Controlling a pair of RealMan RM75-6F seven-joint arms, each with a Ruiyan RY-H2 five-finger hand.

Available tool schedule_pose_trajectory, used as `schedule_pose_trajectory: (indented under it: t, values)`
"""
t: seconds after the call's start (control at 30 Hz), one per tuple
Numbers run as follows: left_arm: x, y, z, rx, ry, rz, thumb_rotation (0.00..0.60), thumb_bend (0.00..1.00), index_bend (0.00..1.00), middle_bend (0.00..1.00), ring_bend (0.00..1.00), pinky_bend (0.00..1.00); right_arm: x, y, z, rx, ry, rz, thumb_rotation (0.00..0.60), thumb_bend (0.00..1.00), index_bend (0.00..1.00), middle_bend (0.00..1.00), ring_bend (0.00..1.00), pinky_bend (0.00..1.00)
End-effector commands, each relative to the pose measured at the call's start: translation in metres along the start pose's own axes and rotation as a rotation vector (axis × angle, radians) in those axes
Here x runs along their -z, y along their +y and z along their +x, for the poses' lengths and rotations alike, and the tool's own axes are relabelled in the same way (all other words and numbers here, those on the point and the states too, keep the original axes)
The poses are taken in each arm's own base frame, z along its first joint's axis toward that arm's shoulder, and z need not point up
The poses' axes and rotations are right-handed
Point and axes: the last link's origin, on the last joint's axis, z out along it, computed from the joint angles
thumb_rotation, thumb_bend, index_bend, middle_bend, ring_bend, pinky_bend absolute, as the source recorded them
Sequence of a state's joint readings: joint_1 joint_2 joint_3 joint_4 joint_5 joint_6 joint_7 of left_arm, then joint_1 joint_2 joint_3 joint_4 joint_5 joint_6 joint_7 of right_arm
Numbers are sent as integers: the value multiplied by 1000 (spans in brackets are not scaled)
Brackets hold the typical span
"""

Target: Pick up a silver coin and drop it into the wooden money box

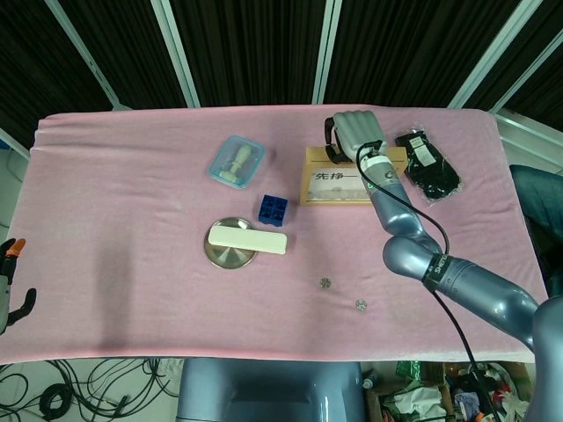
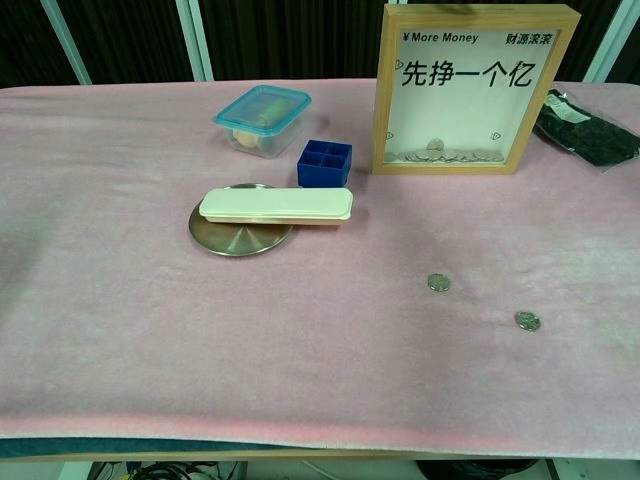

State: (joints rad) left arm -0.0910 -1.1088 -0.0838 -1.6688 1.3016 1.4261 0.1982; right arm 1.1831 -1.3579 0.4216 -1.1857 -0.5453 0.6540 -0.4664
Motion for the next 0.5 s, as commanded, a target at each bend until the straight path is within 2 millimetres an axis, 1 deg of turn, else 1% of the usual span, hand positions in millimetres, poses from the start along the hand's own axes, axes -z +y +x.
schedule_pose_trajectory:
  t: [0.03, 0.5]
  values:
    - [0, 0, 0, -1, -1, -1, 600, 403, 65, 42, 0, 0, 1, 1, 3, 3, 7, -2, 600, 411, 701, 745, 820, 834]
    - [1, 0, 0, -5, 5, 1, 600, 403, 65, 42, 0, 0, 9, 13, 6, 12, 0, -28, 600, 411, 710, 745, 820, 835]
